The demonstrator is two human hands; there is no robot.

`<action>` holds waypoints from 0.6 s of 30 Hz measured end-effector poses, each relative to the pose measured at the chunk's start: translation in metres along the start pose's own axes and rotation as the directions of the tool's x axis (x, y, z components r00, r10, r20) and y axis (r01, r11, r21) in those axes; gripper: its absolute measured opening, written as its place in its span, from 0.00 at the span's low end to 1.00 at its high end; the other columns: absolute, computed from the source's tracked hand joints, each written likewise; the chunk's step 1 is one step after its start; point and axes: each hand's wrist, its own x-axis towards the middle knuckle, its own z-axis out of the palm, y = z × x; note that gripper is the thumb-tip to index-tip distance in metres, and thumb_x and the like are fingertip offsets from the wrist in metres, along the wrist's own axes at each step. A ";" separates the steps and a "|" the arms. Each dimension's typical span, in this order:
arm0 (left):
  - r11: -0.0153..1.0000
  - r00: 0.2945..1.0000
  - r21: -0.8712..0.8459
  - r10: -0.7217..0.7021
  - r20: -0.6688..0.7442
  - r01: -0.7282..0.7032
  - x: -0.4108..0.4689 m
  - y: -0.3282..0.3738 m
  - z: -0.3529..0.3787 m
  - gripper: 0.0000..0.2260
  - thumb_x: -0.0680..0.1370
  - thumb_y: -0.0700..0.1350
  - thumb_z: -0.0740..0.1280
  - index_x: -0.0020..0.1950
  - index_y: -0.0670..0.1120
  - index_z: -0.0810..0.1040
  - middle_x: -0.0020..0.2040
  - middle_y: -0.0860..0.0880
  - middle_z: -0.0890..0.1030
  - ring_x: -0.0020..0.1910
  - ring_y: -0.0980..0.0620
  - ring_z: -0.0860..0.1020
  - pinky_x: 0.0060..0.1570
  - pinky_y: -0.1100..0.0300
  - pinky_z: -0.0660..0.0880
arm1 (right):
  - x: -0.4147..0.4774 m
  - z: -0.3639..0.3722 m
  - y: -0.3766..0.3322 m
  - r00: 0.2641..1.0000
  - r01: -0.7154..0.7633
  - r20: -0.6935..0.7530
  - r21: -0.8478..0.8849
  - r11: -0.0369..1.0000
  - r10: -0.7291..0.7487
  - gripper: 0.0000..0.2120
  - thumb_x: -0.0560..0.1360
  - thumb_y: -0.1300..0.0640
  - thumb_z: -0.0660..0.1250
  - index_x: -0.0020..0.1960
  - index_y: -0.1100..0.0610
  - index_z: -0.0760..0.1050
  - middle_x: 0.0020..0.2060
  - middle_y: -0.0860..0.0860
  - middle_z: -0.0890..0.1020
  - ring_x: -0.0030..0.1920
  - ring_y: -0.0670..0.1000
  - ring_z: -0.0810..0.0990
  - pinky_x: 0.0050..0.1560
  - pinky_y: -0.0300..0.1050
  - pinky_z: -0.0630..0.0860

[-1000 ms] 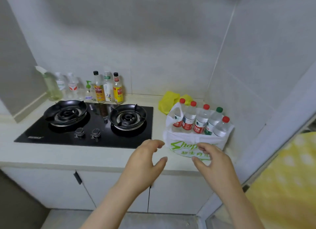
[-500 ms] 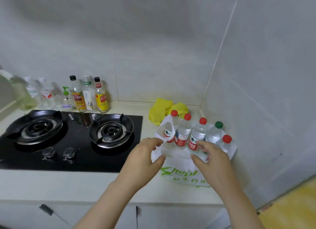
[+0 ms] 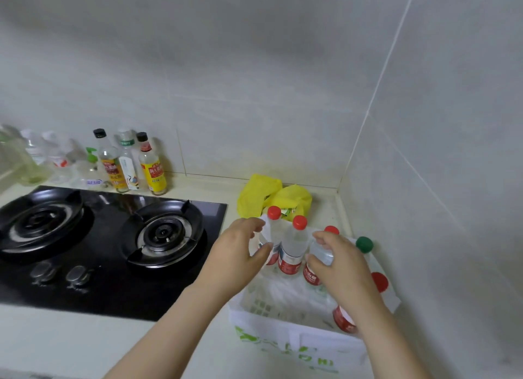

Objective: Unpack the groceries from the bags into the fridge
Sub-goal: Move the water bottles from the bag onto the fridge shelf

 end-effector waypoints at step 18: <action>0.991 0.987 0.109 0.065 0.145 -0.081 0.109 -0.039 0.053 0.19 0.76 0.46 0.67 0.66 0.44 0.74 0.60 0.45 0.76 0.56 0.47 0.76 0.52 0.61 0.69 | 0.087 0.045 0.011 0.997 -0.029 0.067 -0.125 0.992 0.038 0.20 0.73 0.60 0.67 0.64 0.56 0.73 0.56 0.53 0.76 0.57 0.53 0.76 0.57 0.44 0.71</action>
